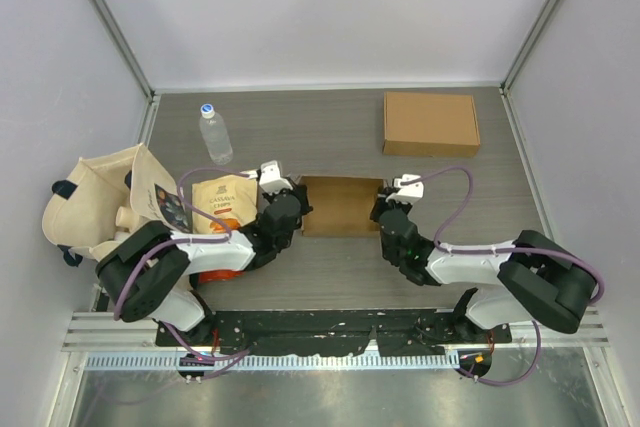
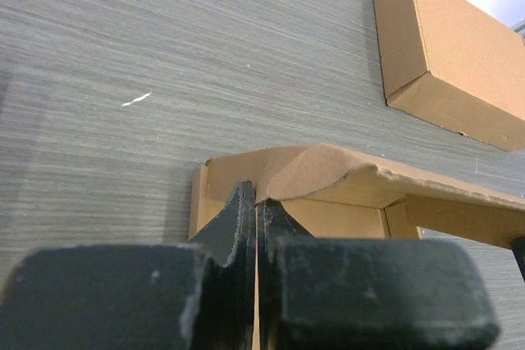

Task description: Fold the paper box

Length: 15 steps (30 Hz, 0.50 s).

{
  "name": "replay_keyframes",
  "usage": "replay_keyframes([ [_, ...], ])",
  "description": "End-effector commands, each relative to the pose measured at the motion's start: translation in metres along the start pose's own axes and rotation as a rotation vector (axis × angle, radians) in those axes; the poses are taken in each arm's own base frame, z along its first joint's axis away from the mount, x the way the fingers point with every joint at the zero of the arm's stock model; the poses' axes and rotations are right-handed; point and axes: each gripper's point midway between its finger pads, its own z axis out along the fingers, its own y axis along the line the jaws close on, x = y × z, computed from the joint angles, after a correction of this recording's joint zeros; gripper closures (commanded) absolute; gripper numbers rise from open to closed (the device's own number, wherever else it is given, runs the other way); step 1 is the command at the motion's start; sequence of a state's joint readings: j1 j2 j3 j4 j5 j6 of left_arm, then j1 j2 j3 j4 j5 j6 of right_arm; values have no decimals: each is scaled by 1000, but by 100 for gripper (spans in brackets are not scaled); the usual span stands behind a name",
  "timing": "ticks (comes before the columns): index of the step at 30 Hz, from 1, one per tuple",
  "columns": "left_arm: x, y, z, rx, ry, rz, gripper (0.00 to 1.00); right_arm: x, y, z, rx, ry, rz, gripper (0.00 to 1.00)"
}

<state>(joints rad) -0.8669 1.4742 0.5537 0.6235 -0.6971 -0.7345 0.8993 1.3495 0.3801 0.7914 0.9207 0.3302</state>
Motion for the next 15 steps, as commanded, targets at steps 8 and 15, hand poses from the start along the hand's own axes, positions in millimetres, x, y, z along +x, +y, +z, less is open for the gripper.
replay_keyframes([
  [8,29,16,-23,-42,-5,72,100,1,-13,-20,-19,-13,36,94],
  [15,31,24,-33,-61,-24,157,100,1,-23,-45,-3,149,66,56],
])
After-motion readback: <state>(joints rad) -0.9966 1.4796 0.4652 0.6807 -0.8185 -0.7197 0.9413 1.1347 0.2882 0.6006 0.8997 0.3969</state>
